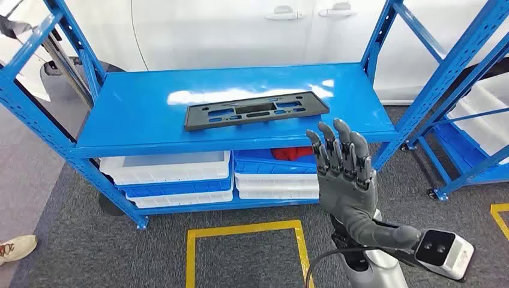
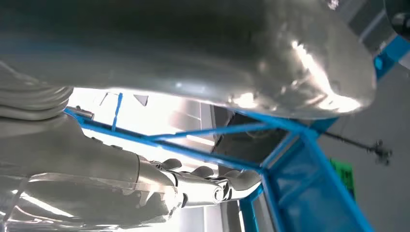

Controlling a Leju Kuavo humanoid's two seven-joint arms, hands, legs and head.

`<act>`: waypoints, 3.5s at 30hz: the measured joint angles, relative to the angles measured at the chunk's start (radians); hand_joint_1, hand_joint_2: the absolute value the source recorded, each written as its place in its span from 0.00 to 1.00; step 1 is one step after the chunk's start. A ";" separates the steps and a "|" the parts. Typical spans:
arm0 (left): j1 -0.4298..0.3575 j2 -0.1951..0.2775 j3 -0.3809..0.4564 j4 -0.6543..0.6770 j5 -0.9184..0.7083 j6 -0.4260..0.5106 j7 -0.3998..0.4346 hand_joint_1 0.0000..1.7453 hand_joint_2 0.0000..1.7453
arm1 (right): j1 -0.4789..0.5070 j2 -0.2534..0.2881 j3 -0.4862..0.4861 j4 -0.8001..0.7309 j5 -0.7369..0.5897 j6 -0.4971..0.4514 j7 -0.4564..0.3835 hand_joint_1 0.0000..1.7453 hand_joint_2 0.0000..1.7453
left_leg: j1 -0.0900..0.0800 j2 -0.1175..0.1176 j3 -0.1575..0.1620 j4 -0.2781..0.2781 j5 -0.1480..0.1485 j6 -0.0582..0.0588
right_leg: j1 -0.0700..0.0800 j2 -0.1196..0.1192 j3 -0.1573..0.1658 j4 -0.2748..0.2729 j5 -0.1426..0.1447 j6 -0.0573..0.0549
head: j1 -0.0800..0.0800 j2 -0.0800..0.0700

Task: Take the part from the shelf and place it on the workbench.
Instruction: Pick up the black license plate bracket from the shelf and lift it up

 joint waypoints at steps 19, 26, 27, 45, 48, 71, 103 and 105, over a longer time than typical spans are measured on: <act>0.005 0.001 -0.003 0.000 -0.024 0.008 0.011 0.00 0.00 | 0.033 0.005 -0.015 0.039 0.031 -0.006 -0.001 0.00 0.00 | 0.018 0.000 -0.130 0.004 0.118 0.002 | -0.015 0.008 0.157 0.002 -0.113 0.027 | 0.000 0.000; 0.007 0.001 -0.014 0.000 -0.052 0.031 0.088 0.00 0.00 | 0.032 -0.007 0.011 0.070 0.079 -0.088 0.008 0.00 0.00 | 0.016 -0.003 -0.080 0.000 0.078 0.017 | -0.020 0.002 -0.025 0.225 -0.181 0.040 | 0.000 0.000; 0.009 0.001 -0.015 0.000 -0.055 0.038 0.107 0.00 0.00 | 0.031 -0.010 0.017 0.075 0.085 -0.105 0.015 0.00 0.00 | 0.016 -0.004 -0.068 0.000 0.069 0.015 | -0.020 0.002 -0.011 0.166 -0.135 0.037 | 0.000 0.000; 0.040 0.007 -0.014 0.000 -0.076 0.089 0.200 0.00 0.00 | -0.028 -0.055 0.213 0.249 0.404 -0.414 0.073 0.00 0.00 | 0.011 -0.004 -0.152 0.041 0.103 -0.021 | -0.009 0.005 0.127 -0.018 -0.090 -0.012 | 0.000 0.000; 0.042 0.007 -0.014 0.000 -0.078 0.089 0.205 0.00 0.00 | -0.037 -0.055 0.234 0.270 0.434 -0.436 0.076 0.00 0.00 | 0.009 -0.005 -0.142 0.017 0.114 -0.006 | -0.006 0.004 0.128 -0.019 -0.099 0.004 | 0.000 0.000; 0.038 0.002 -0.012 0.000 -0.107 0.083 0.158 0.00 0.00 | -0.317 0.112 0.506 0.883 1.687 -1.152 0.606 0.00 1.00 | 0.022 -0.003 -0.250 0.297 -0.026 -0.050 | -0.014 -0.003 0.079 -0.014 -0.058 -0.021 | 0.000 0.000; 0.038 0.018 -0.012 0.000 -0.149 0.068 0.149 0.00 0.00 | -0.569 0.270 0.513 1.459 1.661 -1.148 0.731 0.00 1.00 | 0.026 -0.002 -0.243 0.287 -0.030 -0.053 | -0.013 -0.003 0.083 -0.032 -0.044 -0.023 | 0.000 0.000; 0.039 0.021 -0.012 0.000 -0.151 0.068 0.148 0.00 0.00 | -0.570 0.270 0.511 1.480 1.664 -1.146 0.740 0.00 1.00 | 0.028 -0.002 -0.222 0.232 0.022 -0.054 | -0.014 -0.001 0.087 -0.031 -0.046 -0.020 | 0.000 0.000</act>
